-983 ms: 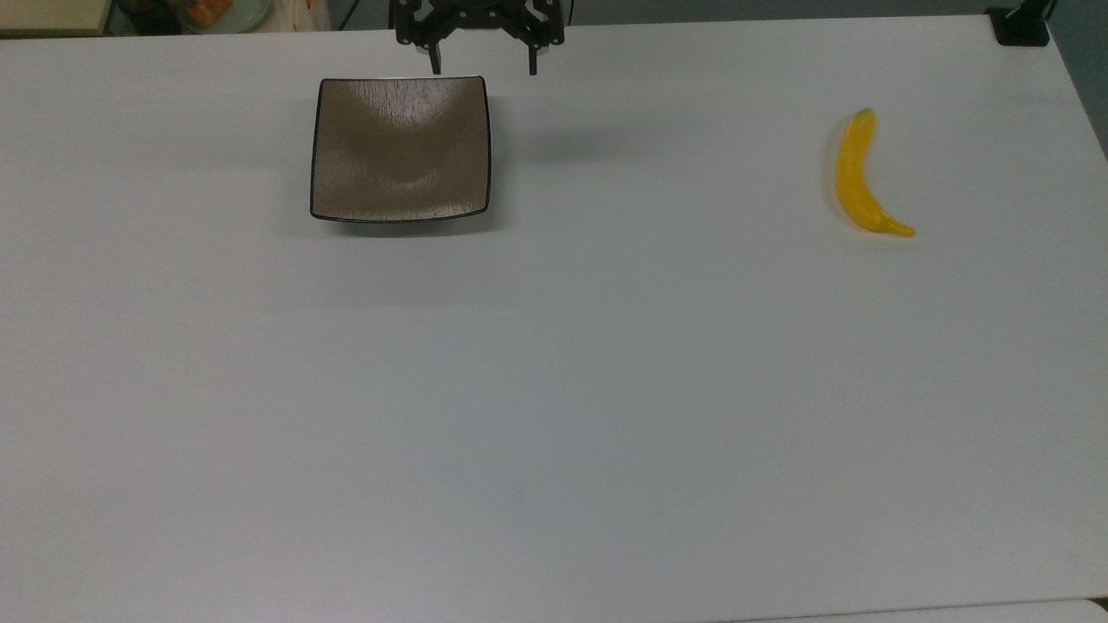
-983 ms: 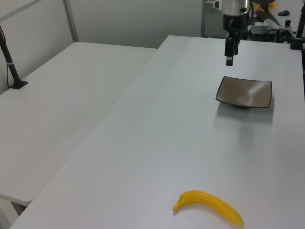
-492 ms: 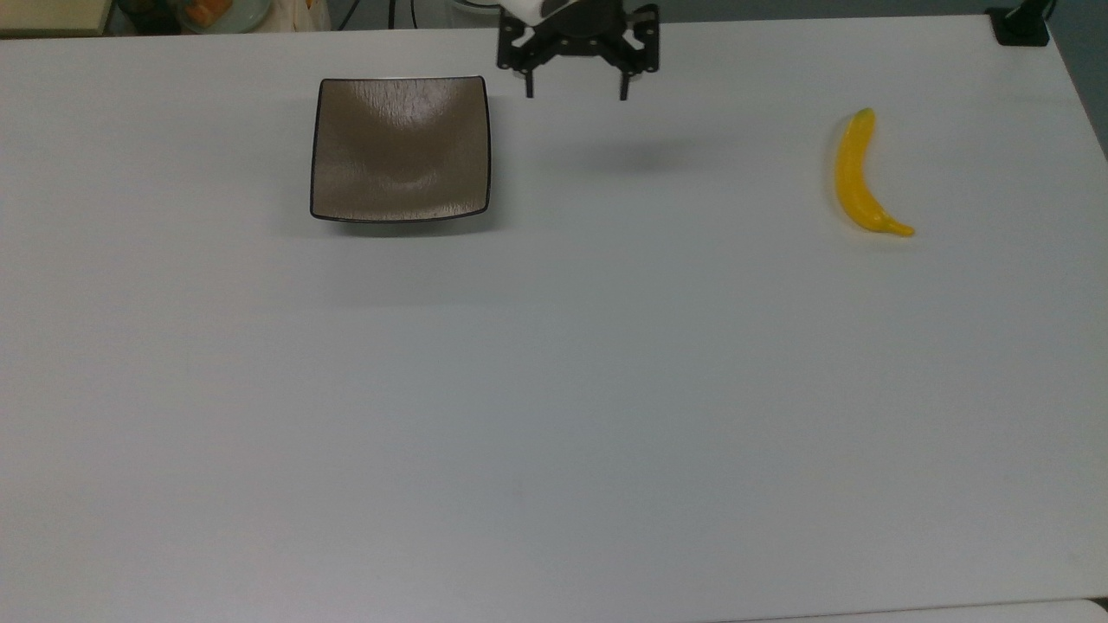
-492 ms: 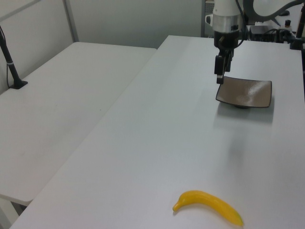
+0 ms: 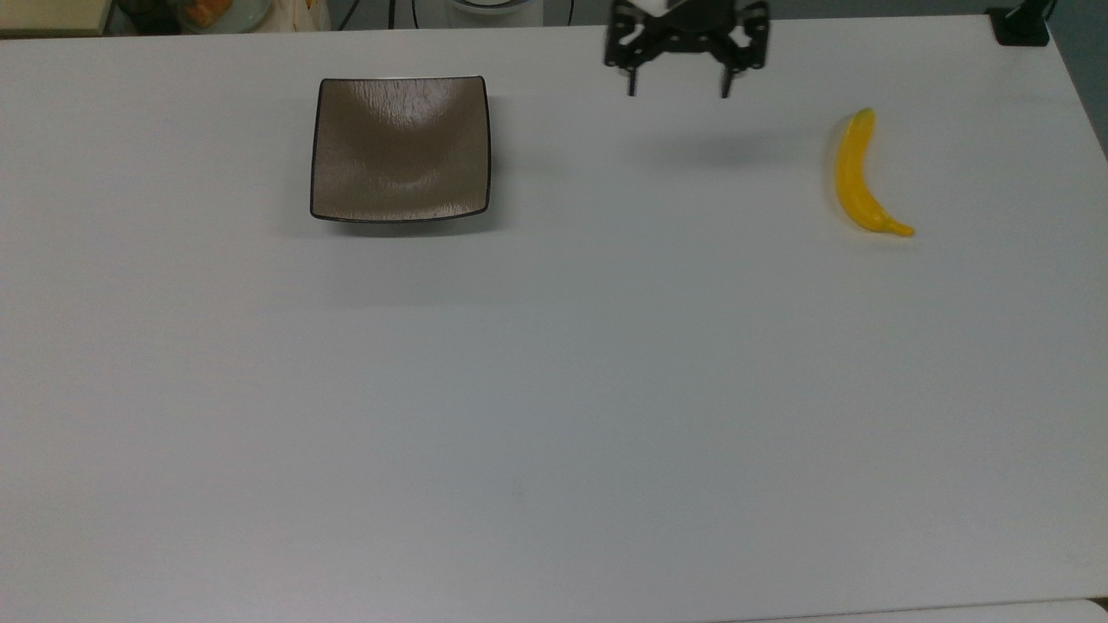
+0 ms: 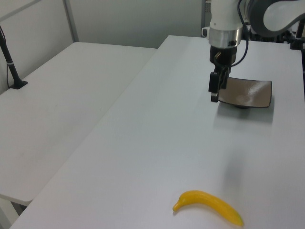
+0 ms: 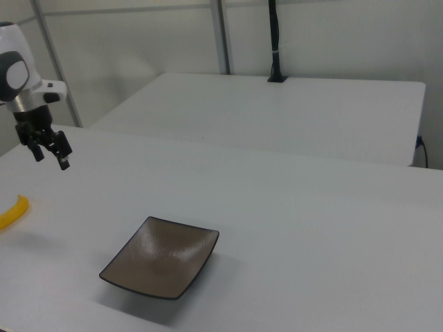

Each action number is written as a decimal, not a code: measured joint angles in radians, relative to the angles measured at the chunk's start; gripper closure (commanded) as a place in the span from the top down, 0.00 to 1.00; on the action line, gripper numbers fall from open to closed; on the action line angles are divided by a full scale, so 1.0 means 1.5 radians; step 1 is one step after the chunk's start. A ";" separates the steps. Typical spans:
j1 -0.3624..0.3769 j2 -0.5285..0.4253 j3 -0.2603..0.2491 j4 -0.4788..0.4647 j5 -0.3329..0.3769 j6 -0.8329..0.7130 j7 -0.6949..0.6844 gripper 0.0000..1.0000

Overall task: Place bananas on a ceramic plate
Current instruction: 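Move the open gripper across the table toward the yellow banana, then lower the gripper onto the banana and close it around the banana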

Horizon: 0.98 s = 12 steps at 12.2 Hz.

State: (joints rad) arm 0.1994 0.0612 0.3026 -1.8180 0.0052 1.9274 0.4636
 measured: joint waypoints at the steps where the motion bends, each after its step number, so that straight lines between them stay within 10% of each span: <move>1: 0.016 0.011 0.006 0.000 0.000 0.028 0.015 1.00; 12: 0.181 0.224 0.024 0.068 -0.003 0.180 0.128 1.00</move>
State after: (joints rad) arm 0.4712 0.3967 0.3379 -1.7164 0.0007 2.1968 0.6554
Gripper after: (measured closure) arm 0.000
